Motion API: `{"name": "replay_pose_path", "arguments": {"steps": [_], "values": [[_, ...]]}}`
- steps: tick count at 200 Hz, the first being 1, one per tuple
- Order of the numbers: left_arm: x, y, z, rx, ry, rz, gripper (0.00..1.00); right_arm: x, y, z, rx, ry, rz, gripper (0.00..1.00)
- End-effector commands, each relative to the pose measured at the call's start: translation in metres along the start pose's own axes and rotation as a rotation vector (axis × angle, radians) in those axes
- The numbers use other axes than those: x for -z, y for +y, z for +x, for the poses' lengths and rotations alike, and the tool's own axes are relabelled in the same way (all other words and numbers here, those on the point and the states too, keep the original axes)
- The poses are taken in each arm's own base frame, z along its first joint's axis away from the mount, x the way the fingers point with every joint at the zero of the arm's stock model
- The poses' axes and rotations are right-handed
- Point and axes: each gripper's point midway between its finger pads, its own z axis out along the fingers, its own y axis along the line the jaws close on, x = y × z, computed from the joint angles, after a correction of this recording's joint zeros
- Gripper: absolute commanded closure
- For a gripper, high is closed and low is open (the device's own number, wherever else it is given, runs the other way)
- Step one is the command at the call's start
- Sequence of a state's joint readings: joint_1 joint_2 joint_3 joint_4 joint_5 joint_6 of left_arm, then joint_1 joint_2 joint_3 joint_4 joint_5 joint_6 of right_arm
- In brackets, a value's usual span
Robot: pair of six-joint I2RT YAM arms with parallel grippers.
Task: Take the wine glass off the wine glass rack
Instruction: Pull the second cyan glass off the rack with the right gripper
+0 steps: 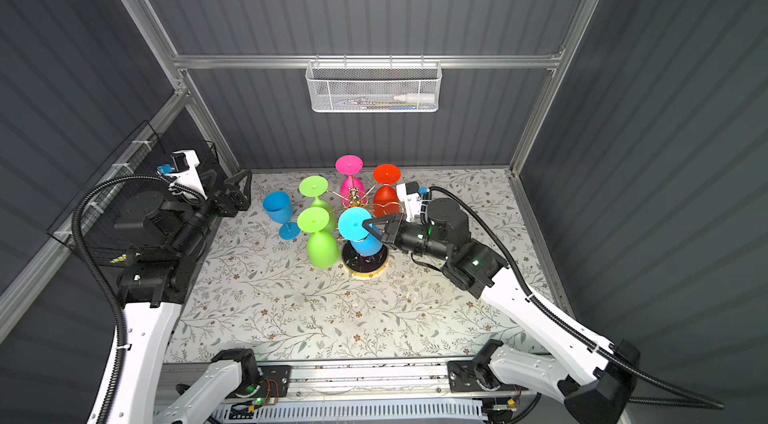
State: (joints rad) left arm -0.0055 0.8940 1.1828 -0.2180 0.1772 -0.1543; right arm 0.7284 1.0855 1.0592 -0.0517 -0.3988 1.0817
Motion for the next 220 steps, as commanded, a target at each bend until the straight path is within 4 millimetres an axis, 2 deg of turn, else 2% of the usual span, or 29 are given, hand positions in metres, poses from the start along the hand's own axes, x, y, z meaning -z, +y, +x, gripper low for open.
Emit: {"name": "replay_pose_path", "arguments": {"steps": [1,79,84,128,134,158,220], "values": [[0.009,-0.004,-0.012,-0.01,-0.025,0.008,0.06,0.0,0.018,-0.011,0.011,-0.04,-0.05,1.0],[0.011,-0.003,-0.013,-0.024,-0.026,-0.001,0.05,-0.004,0.02,-0.02,0.009,-0.077,-0.056,1.0],[0.012,-0.003,-0.013,-0.024,-0.026,-0.002,0.06,-0.013,0.011,-0.019,-0.002,-0.067,-0.033,1.0],[0.014,-0.003,-0.014,-0.032,-0.03,-0.005,0.06,-0.019,0.01,-0.021,-0.011,-0.069,-0.035,1.0],[0.014,-0.003,-0.015,-0.031,-0.031,-0.005,0.06,-0.019,0.007,-0.028,-0.011,-0.105,-0.017,1.0],[0.015,-0.003,-0.016,-0.036,-0.034,-0.006,0.05,-0.021,0.008,-0.03,-0.009,-0.114,-0.019,1.0],[0.017,-0.002,-0.014,-0.041,-0.031,-0.013,0.05,-0.037,0.015,-0.016,0.0,-0.045,-0.028,1.0]]}}
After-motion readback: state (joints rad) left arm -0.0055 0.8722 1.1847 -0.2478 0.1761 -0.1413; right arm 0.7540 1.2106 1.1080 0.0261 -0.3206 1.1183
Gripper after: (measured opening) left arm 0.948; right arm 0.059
